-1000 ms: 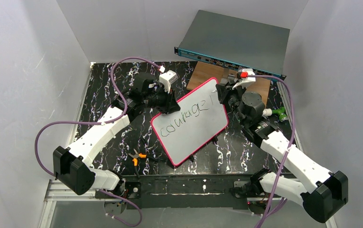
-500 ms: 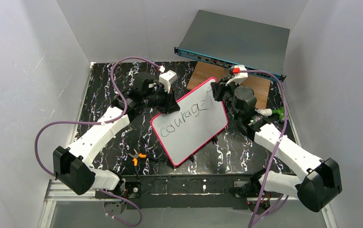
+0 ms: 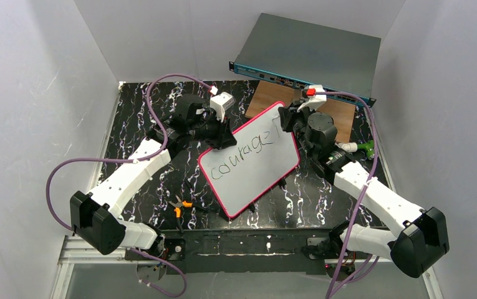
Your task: Write a sentence on the whiteboard
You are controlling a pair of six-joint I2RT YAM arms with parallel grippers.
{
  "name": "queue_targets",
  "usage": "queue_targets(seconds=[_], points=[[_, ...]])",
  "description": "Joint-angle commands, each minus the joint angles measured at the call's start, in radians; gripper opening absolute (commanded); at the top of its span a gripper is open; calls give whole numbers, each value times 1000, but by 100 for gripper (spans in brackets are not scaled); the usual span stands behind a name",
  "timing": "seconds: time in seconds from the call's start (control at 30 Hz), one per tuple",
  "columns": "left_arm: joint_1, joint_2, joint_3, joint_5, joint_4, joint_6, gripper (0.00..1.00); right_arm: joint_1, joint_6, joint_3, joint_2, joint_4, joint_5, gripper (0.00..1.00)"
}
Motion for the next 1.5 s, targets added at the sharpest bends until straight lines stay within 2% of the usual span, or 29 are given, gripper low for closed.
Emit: queue_targets(seconds=[0.0, 0.27, 0.43, 0.67, 1.0, 1.47], points=[[1, -10, 52, -21, -2, 56, 0, 1, -15, 22, -28, 4, 10, 1], [1, -17, 53, -36, -12, 74, 0, 1, -19, 29, -107, -41, 33, 1], [1, -24, 51, -38, -5, 69, 0, 1, -34, -17, -154, -81, 101, 1], [1, -38, 41, -38, 3, 69, 0, 0, -24, -67, -166, -99, 113, 1], [1, -54, 24, -36, 11, 61, 0, 0, -24, -41, -107, -62, 99, 1], [1, -49, 30, -37, -2, 57, 0, -5, -52, 89, 41, -20, 80, 1]])
